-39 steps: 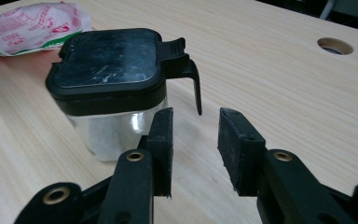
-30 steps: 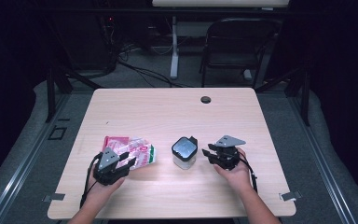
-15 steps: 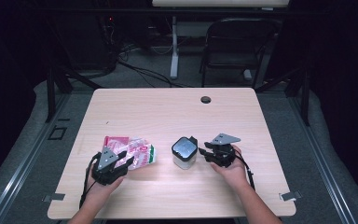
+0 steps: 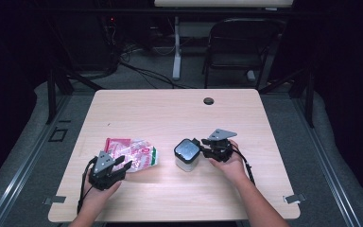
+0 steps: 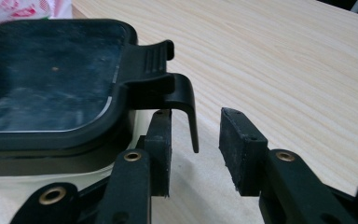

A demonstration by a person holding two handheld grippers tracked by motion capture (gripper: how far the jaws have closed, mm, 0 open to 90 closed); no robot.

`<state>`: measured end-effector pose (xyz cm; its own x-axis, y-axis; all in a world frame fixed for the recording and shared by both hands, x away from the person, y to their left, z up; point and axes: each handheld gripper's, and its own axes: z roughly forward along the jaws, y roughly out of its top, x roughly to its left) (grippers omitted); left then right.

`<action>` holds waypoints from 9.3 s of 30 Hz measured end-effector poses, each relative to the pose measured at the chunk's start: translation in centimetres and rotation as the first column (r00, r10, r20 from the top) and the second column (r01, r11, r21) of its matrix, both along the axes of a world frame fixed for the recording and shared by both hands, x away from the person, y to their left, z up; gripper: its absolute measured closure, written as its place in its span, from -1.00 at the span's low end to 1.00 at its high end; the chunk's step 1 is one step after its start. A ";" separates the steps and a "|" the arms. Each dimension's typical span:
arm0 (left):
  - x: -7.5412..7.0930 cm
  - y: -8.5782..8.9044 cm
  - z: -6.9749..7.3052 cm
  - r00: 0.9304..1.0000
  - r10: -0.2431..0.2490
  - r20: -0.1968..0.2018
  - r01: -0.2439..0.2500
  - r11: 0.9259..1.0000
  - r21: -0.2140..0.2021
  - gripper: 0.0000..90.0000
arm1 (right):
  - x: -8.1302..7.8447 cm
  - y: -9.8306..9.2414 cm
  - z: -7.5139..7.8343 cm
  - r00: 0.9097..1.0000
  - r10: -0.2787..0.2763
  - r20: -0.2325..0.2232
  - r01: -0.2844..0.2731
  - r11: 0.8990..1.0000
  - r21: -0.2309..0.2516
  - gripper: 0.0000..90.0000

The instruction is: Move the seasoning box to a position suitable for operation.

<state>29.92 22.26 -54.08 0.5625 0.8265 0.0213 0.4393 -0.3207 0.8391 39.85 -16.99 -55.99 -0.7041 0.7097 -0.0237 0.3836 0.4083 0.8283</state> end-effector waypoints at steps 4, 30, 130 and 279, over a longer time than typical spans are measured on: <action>-0.1 0.0 -0.1 1.000 -0.003 -0.005 0.003 1.000 0.010 0.40 | 0.3 0.2 -0.3 1.000 0.007 -0.010 -0.007 1.000 0.005 0.48; -0.8 -0.1 -0.1 1.000 -0.013 -0.006 0.013 1.000 0.022 0.46 | 0.1 1.5 -0.5 1.000 -0.008 -0.019 0.006 0.997 -0.081 0.89; -0.8 -8.5 0.9 0.958 -0.271 -0.095 0.270 0.962 -0.029 0.77 | -9.0 3.1 5.0 0.988 -0.079 -0.135 0.098 0.986 0.136 0.87; -1.5 -11.9 2.4 0.915 -0.395 -0.084 0.392 0.919 -0.047 0.86 | -10.0 1.7 4.4 0.994 -0.093 -0.061 0.105 0.965 0.239 0.89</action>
